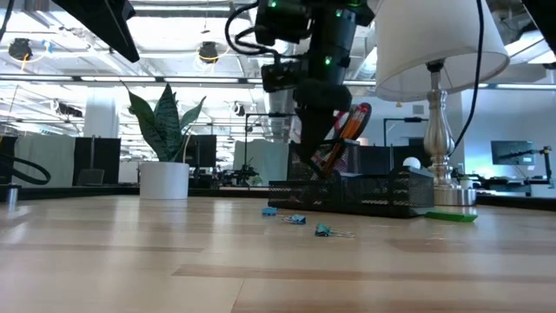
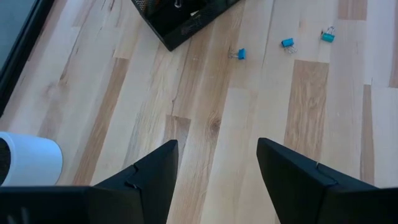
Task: Pick and place office supplies into organizer
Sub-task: Put the yellow binder clip into the black desk organizer, then put the top blue binder clip into the black desk organizer
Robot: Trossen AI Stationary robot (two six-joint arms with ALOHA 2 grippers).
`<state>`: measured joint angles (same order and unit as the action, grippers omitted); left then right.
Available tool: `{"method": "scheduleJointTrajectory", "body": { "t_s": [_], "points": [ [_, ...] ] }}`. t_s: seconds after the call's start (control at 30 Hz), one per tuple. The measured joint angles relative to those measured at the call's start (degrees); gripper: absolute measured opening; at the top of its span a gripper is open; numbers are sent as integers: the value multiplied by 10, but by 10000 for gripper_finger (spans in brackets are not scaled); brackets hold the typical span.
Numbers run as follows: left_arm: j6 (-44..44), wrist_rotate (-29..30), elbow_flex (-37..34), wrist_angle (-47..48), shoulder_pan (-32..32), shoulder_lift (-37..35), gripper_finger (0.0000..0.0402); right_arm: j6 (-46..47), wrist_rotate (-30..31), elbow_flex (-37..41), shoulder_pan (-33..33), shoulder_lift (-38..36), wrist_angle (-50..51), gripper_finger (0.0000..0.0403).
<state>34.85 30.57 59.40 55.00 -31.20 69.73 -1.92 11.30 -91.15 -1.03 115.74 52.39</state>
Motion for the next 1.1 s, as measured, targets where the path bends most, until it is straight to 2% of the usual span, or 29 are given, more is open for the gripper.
{"method": "scheduleJointTrajectory", "body": {
  "t_s": [0.17,0.3,0.37,0.5,0.8,0.97,1.1],
  "points": [
    [0,0,0,0,0,0,217,-4,-1,0,-6,32,-23,57],
    [0,0,0,0,0,0,217,-11,73,0,-13,52,-5,57],
    [0,0,0,0,0,0,217,-11,85,0,-14,56,12,60],
    [0,0,0,0,0,0,217,-14,84,0,-14,55,20,87],
    [0,3,0,0,0,0,217,-20,96,-1,-16,53,21,179],
    [0,3,0,0,0,0,217,-8,83,-32,-34,48,40,192],
    [0,3,0,0,0,0,217,25,31,-75,-57,47,32,186]
  ]
}}
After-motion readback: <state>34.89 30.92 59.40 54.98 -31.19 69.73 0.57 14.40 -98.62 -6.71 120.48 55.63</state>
